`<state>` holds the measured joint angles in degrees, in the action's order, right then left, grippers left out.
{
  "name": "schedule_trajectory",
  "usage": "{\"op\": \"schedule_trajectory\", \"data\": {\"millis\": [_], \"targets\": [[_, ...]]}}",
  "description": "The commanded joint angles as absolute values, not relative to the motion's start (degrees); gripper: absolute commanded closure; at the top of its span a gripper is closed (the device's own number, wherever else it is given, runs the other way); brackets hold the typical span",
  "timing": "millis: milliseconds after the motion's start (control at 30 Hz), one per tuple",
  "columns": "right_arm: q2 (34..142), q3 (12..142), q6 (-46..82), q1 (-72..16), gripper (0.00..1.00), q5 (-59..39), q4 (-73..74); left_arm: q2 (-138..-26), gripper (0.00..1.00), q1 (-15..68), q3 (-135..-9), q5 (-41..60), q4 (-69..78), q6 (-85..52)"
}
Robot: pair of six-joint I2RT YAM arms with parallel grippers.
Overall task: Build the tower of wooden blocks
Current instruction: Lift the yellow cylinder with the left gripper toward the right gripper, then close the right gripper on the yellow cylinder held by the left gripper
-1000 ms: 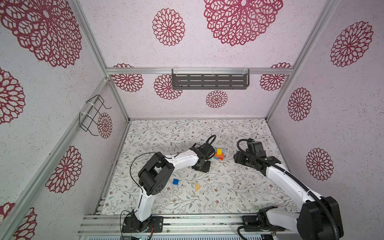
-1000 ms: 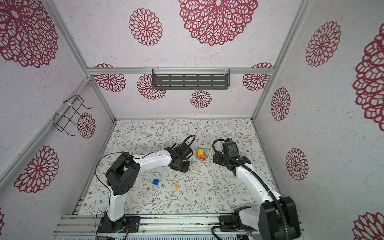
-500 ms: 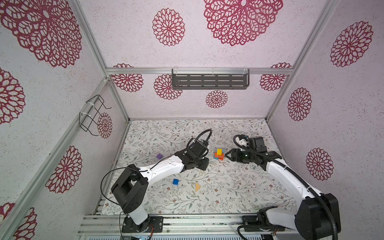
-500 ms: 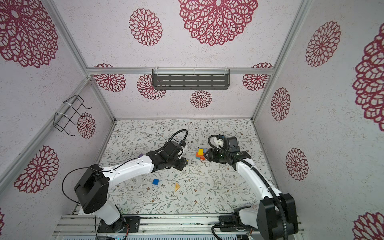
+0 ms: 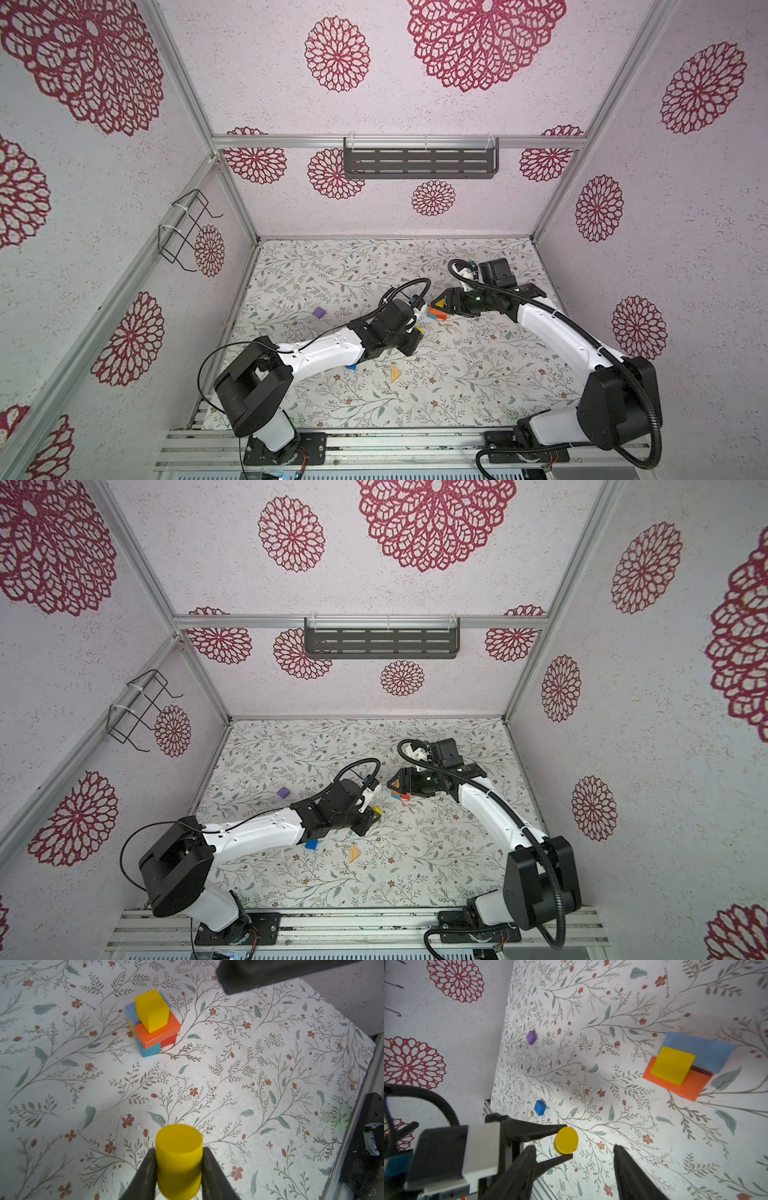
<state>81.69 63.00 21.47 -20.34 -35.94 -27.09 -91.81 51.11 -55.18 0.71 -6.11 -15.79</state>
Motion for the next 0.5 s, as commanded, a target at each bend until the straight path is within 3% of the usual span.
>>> {"op": "schedule_trajectory", "data": {"millis": [0,467], "targets": [[82.49,65.76,19.25,-20.9,0.38,-38.67,-29.87,-88.59,0.68,50.98,-54.15,-0.44,-0.72,-12.68],[85.6,65.49,17.05,-23.3,0.46,-44.34,-30.19,-86.92,0.68,50.95,-51.85,-0.55,2.37,-11.39]]}}
